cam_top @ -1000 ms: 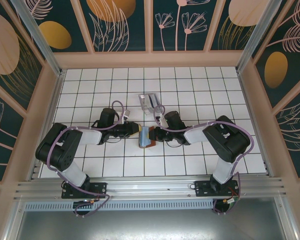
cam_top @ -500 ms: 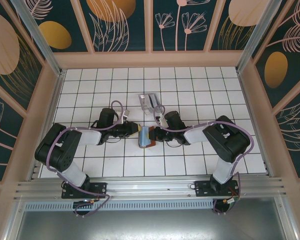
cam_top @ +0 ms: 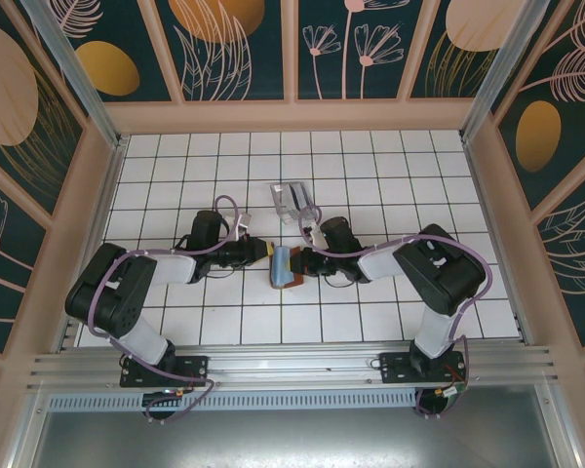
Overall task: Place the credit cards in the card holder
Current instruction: Open the card holder at the center of the table.
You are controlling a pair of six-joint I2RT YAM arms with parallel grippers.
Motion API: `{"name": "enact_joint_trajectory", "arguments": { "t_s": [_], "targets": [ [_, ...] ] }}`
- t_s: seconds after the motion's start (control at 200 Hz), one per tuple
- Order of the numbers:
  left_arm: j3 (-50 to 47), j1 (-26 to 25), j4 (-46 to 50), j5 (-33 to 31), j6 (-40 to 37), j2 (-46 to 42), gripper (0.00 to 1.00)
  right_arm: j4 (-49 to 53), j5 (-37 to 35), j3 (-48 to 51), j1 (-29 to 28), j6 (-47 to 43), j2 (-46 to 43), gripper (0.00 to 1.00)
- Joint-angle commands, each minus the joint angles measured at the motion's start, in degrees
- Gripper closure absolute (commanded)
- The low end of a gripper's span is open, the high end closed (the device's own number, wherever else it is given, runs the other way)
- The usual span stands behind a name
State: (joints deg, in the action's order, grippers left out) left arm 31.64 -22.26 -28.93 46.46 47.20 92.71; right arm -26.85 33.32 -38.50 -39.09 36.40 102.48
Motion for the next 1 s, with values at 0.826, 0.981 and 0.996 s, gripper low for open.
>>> {"name": "enact_joint_trajectory", "arguments": {
  "t_s": [0.826,0.981,0.996],
  "targets": [
    [2.1,0.2,7.4,-3.5,-3.7,2.5,1.0,-1.1,0.6,0.2,0.0,0.4,1.1,1.0],
    [2.5,0.2,10.5,-6.4,-4.2,4.1,1.0,-0.9,-1.8,1.6,0.0,0.6,-2.1,0.72],
    [2.3,0.2,10.5,-6.6,-4.0,4.1,1.0,-0.7,-2.1,1.8,0.1,0.6,-2.5,0.71]
  ]
}}
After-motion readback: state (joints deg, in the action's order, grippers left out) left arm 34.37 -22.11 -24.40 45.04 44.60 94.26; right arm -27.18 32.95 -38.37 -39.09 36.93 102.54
